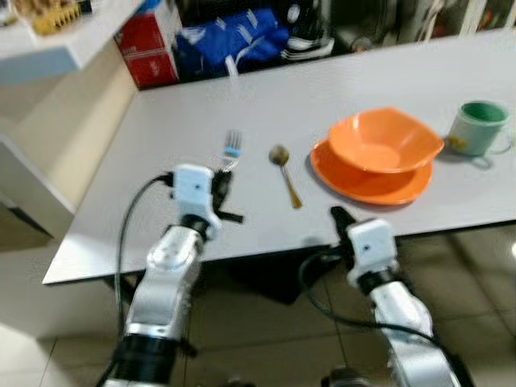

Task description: Setting the table

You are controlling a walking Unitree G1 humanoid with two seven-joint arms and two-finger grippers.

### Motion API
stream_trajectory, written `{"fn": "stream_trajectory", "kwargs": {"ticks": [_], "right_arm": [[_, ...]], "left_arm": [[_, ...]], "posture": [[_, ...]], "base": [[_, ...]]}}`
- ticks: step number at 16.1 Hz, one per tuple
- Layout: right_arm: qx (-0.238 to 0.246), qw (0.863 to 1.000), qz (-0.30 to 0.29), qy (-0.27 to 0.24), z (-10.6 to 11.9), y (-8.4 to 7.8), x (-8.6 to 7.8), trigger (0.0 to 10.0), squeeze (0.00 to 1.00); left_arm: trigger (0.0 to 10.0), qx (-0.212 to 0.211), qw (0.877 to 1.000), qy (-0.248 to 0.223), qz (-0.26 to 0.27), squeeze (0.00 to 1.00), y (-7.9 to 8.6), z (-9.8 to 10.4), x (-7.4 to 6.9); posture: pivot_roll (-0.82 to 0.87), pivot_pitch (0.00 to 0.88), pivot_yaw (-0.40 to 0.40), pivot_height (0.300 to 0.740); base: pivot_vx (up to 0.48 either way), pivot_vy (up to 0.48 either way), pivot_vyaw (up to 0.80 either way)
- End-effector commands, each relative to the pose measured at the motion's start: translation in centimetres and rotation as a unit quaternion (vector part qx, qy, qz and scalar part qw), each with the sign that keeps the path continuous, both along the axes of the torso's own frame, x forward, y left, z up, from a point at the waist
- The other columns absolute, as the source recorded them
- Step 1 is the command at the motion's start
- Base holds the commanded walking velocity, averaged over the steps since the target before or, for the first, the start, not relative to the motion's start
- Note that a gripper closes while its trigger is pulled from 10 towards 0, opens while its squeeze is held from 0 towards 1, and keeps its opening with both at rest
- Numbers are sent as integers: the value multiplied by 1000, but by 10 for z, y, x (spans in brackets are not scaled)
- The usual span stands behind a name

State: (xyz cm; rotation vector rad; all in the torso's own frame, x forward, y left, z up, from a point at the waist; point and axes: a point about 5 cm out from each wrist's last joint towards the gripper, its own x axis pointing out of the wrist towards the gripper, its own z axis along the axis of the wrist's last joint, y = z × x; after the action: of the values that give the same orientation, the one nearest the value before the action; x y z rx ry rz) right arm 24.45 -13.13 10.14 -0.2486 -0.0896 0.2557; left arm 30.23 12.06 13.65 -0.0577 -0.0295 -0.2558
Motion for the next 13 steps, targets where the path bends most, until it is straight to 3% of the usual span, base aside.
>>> {"fn": "stream_trajectory", "kwargs": {"ticks": [1, 8, 13], "right_arm": [[-3, 1000, -2, -9, 3, -3, -1, 10000, 0], [-5, 1000, 3, -9, 3, -3, -3, 10000, 0], [-5, 1000, 4, -6, 3, -4, -6, 10000, 0]], "left_arm": [[0, 0, 1000, -6, -3, 0, -3, 2, 2], [0, -10, 1000, -3, 21, 0, 4, 2, 9], [0, -9, 1000, 5, 23, 0, 3, 2, 9]], "posture": [[-318, 6, 179, 702], [-316, 7, 174, 702], [-317, 19, 172, 702]], "base": [[398, -262, 0], [430, -38, 0], [0, 0, 0]]}}
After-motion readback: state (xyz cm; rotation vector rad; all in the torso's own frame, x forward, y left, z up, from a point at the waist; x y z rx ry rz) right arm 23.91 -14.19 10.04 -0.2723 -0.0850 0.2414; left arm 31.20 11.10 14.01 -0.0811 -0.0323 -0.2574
